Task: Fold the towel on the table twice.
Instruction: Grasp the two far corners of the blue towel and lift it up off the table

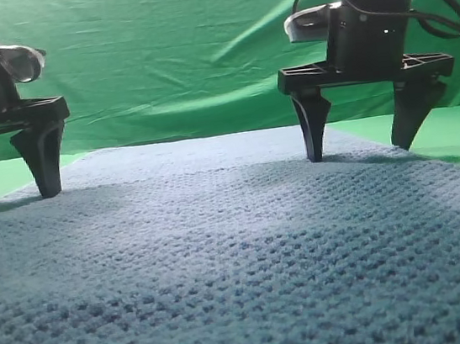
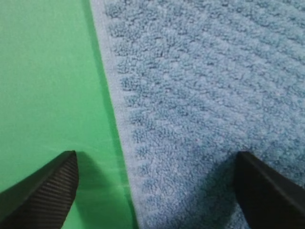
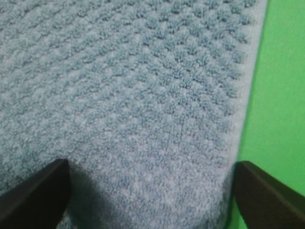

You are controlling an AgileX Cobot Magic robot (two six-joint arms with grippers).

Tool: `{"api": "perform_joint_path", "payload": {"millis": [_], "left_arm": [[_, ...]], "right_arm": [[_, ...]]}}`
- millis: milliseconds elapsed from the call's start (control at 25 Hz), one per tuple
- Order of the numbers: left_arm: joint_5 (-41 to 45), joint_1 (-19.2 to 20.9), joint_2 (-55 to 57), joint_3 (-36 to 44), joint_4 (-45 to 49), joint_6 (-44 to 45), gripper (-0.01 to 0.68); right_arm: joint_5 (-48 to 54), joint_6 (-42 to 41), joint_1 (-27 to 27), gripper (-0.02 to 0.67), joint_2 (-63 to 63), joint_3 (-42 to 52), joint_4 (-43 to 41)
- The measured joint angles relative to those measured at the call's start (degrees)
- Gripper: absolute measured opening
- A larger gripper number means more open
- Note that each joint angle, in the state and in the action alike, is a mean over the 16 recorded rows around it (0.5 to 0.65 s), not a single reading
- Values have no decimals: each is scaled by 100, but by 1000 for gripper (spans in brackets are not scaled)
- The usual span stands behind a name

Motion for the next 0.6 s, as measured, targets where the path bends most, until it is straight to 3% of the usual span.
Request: {"api": "perform_joint_path", "payload": {"millis": [320,480,600], "left_arm": [[69,0,109,-81,-175,-31,592],[175,-3,182,-145,-333,-29,520],[287,-6,251,-202,-466,-27,418]], "right_arm": [[33,30,-35,593,98,-69,-2],[71,31,-38,485,156,-107,22],[92,35,-36,375,198,-137,67]]}}
